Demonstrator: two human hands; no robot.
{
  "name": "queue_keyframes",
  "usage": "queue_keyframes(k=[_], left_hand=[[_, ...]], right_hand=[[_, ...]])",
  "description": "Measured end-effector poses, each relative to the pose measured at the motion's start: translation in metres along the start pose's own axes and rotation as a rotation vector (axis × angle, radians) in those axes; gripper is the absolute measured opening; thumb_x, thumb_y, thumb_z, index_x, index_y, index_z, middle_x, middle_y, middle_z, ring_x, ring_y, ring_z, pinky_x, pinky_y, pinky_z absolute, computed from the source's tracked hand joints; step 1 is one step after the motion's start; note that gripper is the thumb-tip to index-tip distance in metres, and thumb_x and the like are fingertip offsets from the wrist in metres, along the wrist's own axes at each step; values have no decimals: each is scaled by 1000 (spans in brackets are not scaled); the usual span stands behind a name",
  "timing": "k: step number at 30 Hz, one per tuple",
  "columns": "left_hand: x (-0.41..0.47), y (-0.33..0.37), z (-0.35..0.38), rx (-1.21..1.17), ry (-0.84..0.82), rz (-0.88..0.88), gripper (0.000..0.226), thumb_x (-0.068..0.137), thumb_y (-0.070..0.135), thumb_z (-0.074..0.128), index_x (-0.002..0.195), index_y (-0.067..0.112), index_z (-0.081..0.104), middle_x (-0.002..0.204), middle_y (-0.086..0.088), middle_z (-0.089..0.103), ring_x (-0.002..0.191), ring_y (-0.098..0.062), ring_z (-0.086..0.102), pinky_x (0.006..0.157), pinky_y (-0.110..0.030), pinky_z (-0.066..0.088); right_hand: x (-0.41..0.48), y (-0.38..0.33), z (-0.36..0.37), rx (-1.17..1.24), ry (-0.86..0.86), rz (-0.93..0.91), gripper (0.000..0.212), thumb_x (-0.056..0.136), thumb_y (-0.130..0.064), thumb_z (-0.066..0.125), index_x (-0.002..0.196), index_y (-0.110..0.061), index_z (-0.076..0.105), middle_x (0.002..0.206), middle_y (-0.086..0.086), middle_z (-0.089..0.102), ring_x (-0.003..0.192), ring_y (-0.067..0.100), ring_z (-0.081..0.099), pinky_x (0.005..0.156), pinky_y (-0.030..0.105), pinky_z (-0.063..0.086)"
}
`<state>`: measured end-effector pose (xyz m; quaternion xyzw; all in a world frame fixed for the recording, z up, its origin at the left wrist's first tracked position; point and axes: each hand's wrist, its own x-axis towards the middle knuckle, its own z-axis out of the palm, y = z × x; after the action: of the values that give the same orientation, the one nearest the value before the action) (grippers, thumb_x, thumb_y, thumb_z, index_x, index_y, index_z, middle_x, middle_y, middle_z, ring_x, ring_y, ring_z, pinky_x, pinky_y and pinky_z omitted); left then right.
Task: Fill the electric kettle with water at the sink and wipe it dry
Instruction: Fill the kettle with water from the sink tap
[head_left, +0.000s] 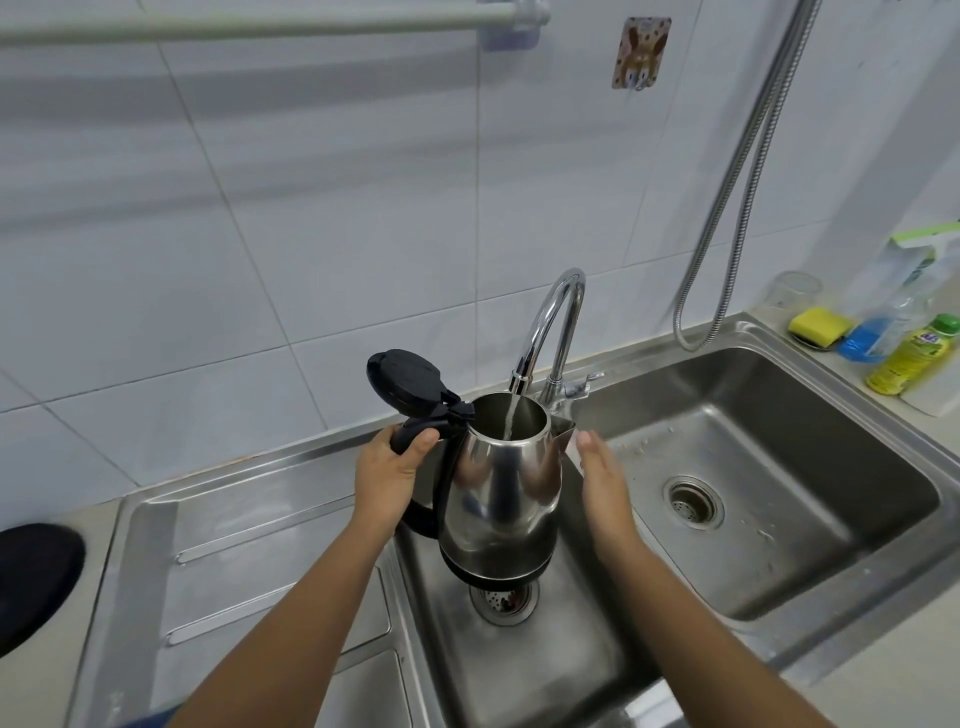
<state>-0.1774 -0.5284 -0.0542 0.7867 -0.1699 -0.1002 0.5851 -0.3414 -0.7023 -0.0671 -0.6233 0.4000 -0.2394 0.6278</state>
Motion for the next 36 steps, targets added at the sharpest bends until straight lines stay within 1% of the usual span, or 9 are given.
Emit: queue_keyframes(k=[2, 3, 6, 10, 14, 20, 26, 31, 36], left_hand=[[1, -1, -1, 12, 5, -5, 19, 85, 46, 65, 87, 28, 61, 75, 3, 66, 74, -13, 62, 61, -22, 39], [1, -1, -2, 13, 7, -8, 20, 85, 47, 65, 87, 28, 62, 76, 2, 66, 75, -14, 62, 61, -22, 39], [-1, -1, -4, 18, -4, 4, 30, 83, 50, 64, 90, 21, 65, 77, -2, 67, 74, -17, 62, 62, -25, 40], [-3, 1, -4, 24, -10, 8, 30, 84, 49, 65, 92, 19, 66, 78, 0, 67, 75, -19, 64, 62, -25, 41], [-2, 2, -4, 45, -2, -1, 33, 85, 47, 64, 91, 14, 65, 77, -4, 68, 74, -20, 63, 60, -26, 39], [2, 3, -7, 72, 10, 3, 34, 85, 49, 64, 72, 18, 58, 66, 3, 61, 62, -13, 56, 56, -26, 35], [4, 4, -7, 62, 10, -2, 33, 83, 50, 64, 73, 18, 59, 66, 1, 62, 62, -14, 57, 55, -26, 35], [4, 3, -5, 68, 13, -19, 38, 84, 49, 64, 74, 12, 59, 66, 0, 60, 61, -15, 55, 55, -27, 35], [3, 2, -4, 65, 17, -23, 40, 83, 50, 64, 80, 11, 63, 71, -5, 64, 65, -16, 58, 56, -27, 38]], right_hand=[[-26, 10, 9, 75, -133, 13, 98, 77, -79, 59, 153, -18, 42, 150, -2, 53, 137, 16, 49, 117, 38, 34], [-35, 12, 11, 73, -202, 20, 108, 67, -84, 64, 154, -25, 39, 148, -10, 53, 134, 12, 52, 116, 38, 36], [-45, 16, 17, 27, -329, 42, 127, 54, -71, 85, 158, -38, 22, 151, -5, 51, 139, 16, 48, 116, 46, 38], [-47, 13, 21, -62, -305, 73, 152, 38, -56, 98, 159, -40, 8, 160, 4, 31, 144, 28, 37, 116, 52, 38], [-46, 13, 25, -120, -247, 40, 151, 40, -50, 98, 160, -35, 7, 161, 2, 29, 145, 25, 34, 117, 50, 37], [-45, 7, 29, -104, -243, 18, 149, 41, -52, 98, 160, -30, 10, 161, 2, 33, 145, 24, 37, 116, 49, 39], [-42, 7, 29, -102, -252, 13, 149, 45, -47, 98, 161, -30, 7, 162, 2, 31, 146, 24, 35, 118, 47, 37], [-41, 10, 27, -108, -260, 5, 148, 46, -46, 98, 161, -32, 6, 162, -2, 31, 146, 22, 34, 114, 35, 36], [-42, 12, 27, -116, -259, 17, 149, 43, -50, 99, 161, -31, 10, 159, -1, 36, 144, 23, 39, 117, 46, 39]])
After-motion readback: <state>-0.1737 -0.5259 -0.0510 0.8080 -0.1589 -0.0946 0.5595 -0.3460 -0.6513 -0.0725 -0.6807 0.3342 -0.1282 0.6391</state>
